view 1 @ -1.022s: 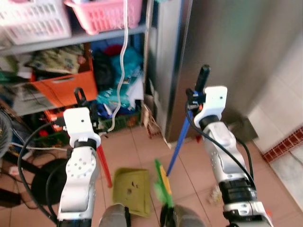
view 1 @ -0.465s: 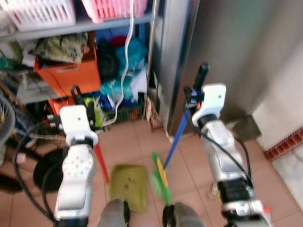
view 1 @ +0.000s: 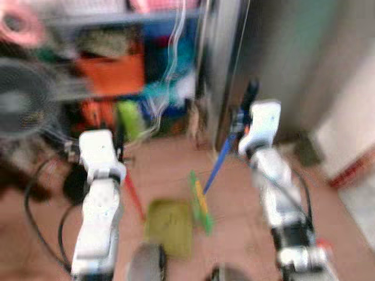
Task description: Sweep floor
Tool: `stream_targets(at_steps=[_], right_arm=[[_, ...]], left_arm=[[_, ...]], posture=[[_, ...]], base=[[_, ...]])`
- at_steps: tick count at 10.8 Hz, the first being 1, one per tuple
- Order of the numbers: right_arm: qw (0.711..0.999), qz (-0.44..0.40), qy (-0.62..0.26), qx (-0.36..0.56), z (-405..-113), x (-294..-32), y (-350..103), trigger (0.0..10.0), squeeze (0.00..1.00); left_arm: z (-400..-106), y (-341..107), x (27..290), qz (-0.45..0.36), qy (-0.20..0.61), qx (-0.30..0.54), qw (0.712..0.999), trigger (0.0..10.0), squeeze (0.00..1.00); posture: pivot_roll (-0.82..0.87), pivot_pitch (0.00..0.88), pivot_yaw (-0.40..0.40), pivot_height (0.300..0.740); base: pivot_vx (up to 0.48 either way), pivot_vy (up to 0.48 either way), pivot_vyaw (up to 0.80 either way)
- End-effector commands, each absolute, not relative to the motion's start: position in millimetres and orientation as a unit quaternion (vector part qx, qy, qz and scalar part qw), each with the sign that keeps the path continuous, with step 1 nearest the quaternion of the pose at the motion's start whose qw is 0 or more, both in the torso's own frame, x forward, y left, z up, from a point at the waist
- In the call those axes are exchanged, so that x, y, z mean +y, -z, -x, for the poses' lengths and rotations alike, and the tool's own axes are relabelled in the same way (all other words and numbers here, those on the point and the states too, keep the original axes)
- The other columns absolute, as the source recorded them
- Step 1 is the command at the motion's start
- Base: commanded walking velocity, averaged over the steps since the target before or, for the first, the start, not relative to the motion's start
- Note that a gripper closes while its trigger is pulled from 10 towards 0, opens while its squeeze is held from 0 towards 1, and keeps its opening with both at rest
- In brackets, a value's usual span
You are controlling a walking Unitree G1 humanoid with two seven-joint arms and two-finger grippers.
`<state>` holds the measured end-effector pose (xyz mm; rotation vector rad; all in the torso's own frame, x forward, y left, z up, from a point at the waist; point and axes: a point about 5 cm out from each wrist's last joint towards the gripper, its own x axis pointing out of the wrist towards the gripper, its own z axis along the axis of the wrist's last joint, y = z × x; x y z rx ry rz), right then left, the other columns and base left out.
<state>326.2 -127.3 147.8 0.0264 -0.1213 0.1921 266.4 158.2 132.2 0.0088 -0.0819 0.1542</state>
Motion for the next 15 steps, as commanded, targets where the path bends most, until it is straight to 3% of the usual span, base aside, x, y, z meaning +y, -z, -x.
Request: stream_targets(at_steps=[1,5,13,15], right_arm=[[0.994,-0.014,-0.092,-0.06,-327.8,-128.5,-149.5,10.0,0.0],[0.994,-0.016,-0.095,-0.058,-327.5,-128.1,-149.1,10.0,0.0],[0.994,-0.02,-0.087,-0.058,-329.2,-129.3,-152.4,10.0,0.0],[0.994,-0.019,-0.087,-0.062,-330.0,-128.9,-154.1,10.0,0.0]], left_arm=[[-269.6,-145.4,156.6,-0.01,-0.066,-0.071,0.995,10.0,0.0],[-269.7,-141.9,158.5,0.008,-0.07,-0.05,0.996,10.0,0.0],[-273.7,-142.4,156.5,0.009,-0.052,-0.045,0.998,10.0,0.0],[-274.9,-144.2,156.9,0.008,-0.05,-0.05,0.997,10.0,0.0]], posture=[[0.0,0.11,0.011,0.74],[-0.01,0.113,0.012,0.74],[-0.01,0.122,0.02,0.74],[-0.01,0.12,0.022,0.74]], base=[[0.0,0.0,0.0],[0.0,0.0,0.0],[0.0,0.48,-0.75],[0.0,0.48,-0.2]])
